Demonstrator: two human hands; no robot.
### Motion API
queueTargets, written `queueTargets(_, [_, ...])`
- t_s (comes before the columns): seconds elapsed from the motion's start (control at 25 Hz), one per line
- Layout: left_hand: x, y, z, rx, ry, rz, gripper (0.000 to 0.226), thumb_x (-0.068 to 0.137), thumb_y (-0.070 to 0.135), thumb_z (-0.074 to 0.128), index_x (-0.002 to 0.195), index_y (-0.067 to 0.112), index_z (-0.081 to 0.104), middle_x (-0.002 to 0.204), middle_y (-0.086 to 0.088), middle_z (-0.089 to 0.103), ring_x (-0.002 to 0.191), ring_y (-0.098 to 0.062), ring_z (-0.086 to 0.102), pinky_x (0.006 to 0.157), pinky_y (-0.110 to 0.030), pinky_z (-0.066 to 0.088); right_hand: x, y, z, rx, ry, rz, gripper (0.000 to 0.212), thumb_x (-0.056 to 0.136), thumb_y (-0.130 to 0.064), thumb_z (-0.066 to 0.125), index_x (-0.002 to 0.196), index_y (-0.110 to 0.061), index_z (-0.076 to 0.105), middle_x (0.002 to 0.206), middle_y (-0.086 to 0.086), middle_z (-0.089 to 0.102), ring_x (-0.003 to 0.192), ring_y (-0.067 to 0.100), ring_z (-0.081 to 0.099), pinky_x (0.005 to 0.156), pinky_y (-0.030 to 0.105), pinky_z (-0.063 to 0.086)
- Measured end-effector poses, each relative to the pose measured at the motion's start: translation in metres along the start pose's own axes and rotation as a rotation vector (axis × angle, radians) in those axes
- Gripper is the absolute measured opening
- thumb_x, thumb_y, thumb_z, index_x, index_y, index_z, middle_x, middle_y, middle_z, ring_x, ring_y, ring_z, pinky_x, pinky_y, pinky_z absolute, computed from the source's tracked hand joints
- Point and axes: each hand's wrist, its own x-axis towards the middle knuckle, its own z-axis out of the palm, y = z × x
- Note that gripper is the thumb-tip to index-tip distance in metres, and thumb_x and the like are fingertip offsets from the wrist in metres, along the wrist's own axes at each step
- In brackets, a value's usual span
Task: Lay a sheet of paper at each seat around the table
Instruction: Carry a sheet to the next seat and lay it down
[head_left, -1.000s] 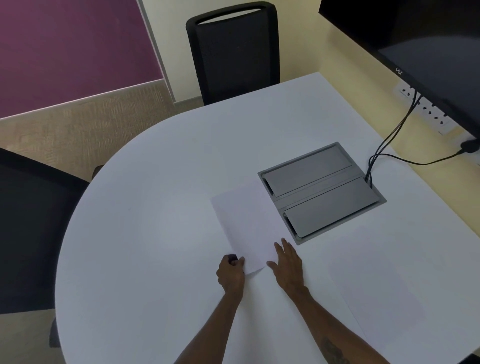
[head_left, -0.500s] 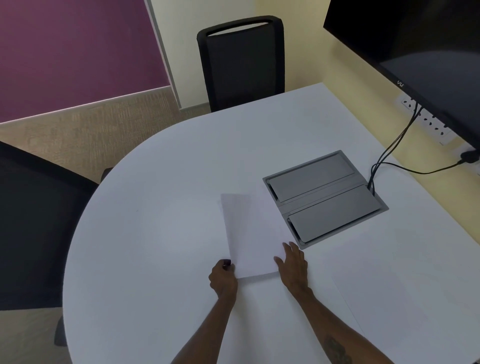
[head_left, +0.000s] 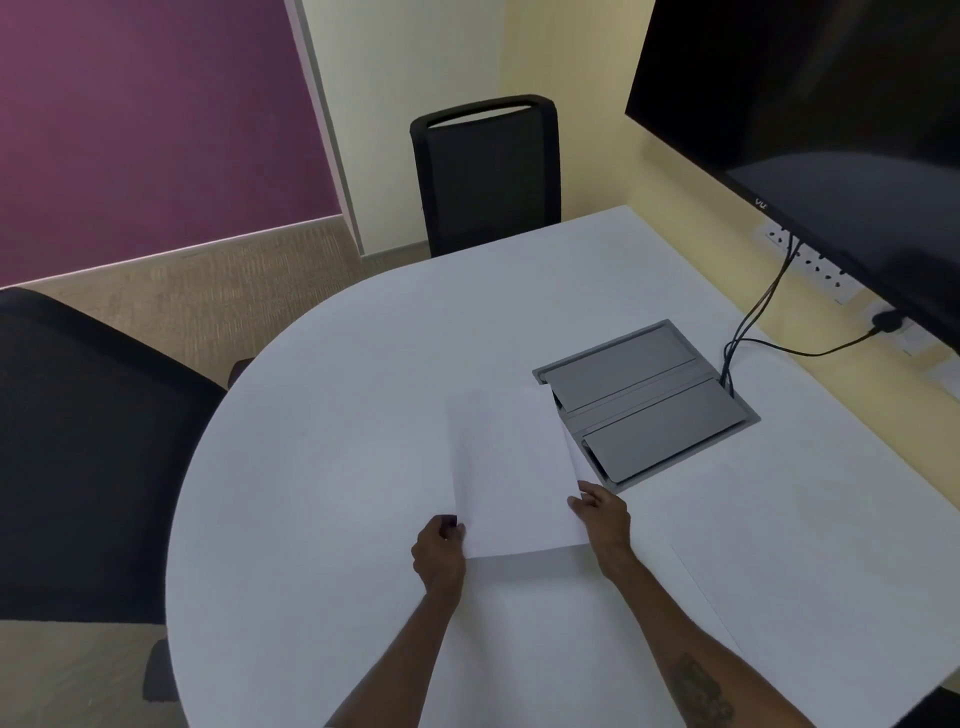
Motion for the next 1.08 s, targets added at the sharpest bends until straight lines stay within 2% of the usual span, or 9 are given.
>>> queueTargets(0.12, [-0.002, 0.0, -0.017, -0.017, -0.019, 0.006, 0.018, 0.092, 0.018, 0.062, 0.108, 0.015, 0.071, 0.103, -0.007, 0.076, 0.098, -0.028, 0.068, 0.087, -0.036, 0.053, -0.023, 0.001, 0.006, 0.062, 0.041, -0.019, 0.031, 0.087, 0.001, 0.068, 0.117, 0.0, 0.07, 0.092, 0.008, 0.065, 0.087, 0.02, 0.058, 0.084, 0.027, 0.045])
queueTargets(0.28, [-0.004, -0.006, -0.044, 0.002, -0.06, 0.019, 0.022, 0.093, 0.018, 0.059, 0.112, 0.015, 0.07, 0.108, -0.007, 0.075, 0.103, -0.028, 0.067, 0.09, -0.036, 0.052, -0.059, 0.011, 0.017, 0.13, 0.1, -0.033, 0.029, 0.089, -0.002, 0.068, 0.118, 0.001, 0.07, 0.107, 0.016, 0.071, 0.101, 0.028, 0.064, 0.094, 0.033, 0.05])
queueTargets(0.44, [-0.008, -0.014, -0.069, -0.002, -0.062, 0.031, 0.026, 0.092, 0.017, 0.056, 0.113, 0.014, 0.072, 0.109, -0.008, 0.074, 0.104, -0.03, 0.067, 0.092, -0.036, 0.052, -0.09, 0.018, 0.03, 0.21, 0.127, -0.04, 0.026, 0.091, -0.006, 0.068, 0.116, -0.001, 0.07, 0.111, 0.013, 0.071, 0.1, 0.021, 0.062, 0.096, 0.03, 0.048])
queueTargets(0.68, [-0.008, -0.033, -0.109, -0.017, -0.063, 0.086, 0.025, 0.092, 0.016, 0.055, 0.11, 0.012, 0.073, 0.105, -0.009, 0.074, 0.101, -0.031, 0.066, 0.09, -0.038, 0.053, -0.133, 0.031, 0.058, 0.323, 0.145, -0.016, 0.025, 0.09, -0.008, 0.068, 0.114, -0.002, 0.071, 0.109, 0.01, 0.07, 0.101, 0.02, 0.062, 0.096, 0.031, 0.048])
queueTargets(0.76, [-0.011, -0.043, -0.129, -0.031, -0.052, 0.111, 0.025, 0.092, 0.015, 0.055, 0.109, 0.013, 0.073, 0.105, -0.009, 0.074, 0.101, -0.031, 0.066, 0.089, -0.037, 0.052, -0.155, 0.035, 0.069, 0.362, 0.136, -0.002, 0.024, 0.09, -0.009, 0.069, 0.114, -0.004, 0.071, 0.105, 0.009, 0.07, 0.096, 0.02, 0.061, 0.092, 0.033, 0.049])
queueTargets(0.88, [-0.014, -0.061, -0.164, -0.031, -0.03, 0.144, 0.024, 0.092, 0.014, 0.054, 0.109, 0.013, 0.073, 0.105, -0.01, 0.074, 0.099, -0.031, 0.066, 0.088, -0.037, 0.052, -0.192, 0.05, 0.093, 0.403, 0.112, 0.014, 0.022, 0.09, -0.01, 0.069, 0.111, -0.007, 0.072, 0.095, 0.008, 0.069, 0.086, 0.019, 0.06, 0.077, 0.031, 0.049])
queueTargets(1.0, [-0.019, -0.085, -0.201, -0.054, -0.024, 0.172, 0.023, 0.094, 0.016, 0.055, 0.11, 0.013, 0.072, 0.105, -0.01, 0.073, 0.1, -0.032, 0.066, 0.091, -0.04, 0.054, -0.231, 0.064, 0.116, 0.435, 0.077, 0.032, 0.022, 0.09, -0.011, 0.069, 0.111, -0.005, 0.071, 0.101, 0.013, 0.072, 0.09, 0.025, 0.064, 0.084, 0.039, 0.052])
queueTargets(1.08, [-0.019, -0.099, -0.223, -0.053, -0.013, 0.198, 0.022, 0.095, 0.016, 0.056, 0.11, 0.012, 0.072, 0.106, -0.009, 0.073, 0.101, -0.031, 0.066, 0.092, -0.042, 0.054, -0.249, 0.072, 0.13, 0.417, 0.058, 0.046, 0.021, 0.089, -0.01, 0.069, 0.109, -0.004, 0.071, 0.101, 0.014, 0.072, 0.09, 0.026, 0.065, 0.082, 0.039, 0.053])
